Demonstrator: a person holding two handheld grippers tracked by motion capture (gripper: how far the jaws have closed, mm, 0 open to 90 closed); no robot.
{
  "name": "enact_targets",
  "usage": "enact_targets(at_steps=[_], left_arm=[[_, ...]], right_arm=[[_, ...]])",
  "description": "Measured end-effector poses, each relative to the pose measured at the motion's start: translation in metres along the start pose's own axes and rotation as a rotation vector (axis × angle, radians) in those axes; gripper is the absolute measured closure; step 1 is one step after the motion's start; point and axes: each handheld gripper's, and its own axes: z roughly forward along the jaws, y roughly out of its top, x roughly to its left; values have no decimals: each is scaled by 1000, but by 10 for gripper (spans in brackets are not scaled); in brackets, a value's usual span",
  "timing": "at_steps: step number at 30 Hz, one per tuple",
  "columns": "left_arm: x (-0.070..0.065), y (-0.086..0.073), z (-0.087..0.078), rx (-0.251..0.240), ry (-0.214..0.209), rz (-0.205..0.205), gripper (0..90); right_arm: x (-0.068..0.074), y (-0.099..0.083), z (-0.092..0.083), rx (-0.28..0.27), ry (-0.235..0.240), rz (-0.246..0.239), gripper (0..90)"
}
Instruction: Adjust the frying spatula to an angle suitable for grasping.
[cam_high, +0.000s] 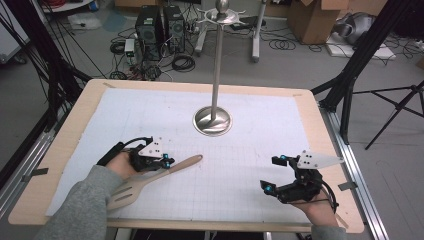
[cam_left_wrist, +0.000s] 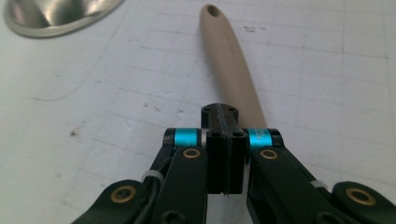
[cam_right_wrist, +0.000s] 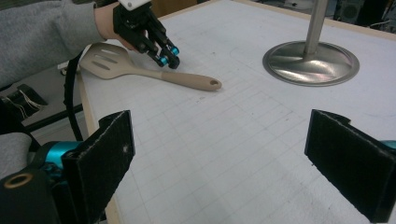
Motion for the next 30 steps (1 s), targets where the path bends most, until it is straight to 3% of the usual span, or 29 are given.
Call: enact_targets(at_steps=[6,11,20,27,30], left_arm=[[8,-2,-19,-49,53,-21,895],[3,4,-38,-118,70,-38,896],[-9,9,-56,-103,118,-51,888],[-20,11,-58,-84,77,-86,624],[-23,10,-60,-86,50,-125,490]], right_arm=[[-1,0,0,-3,-1,-5,74],[-1,0,1,-1,2,-3,74],[-3,3,5,-3,16,-9,74],[-6,6,11,-6,30,-17,74],[-6,8,13,-9,38,-19,74]])
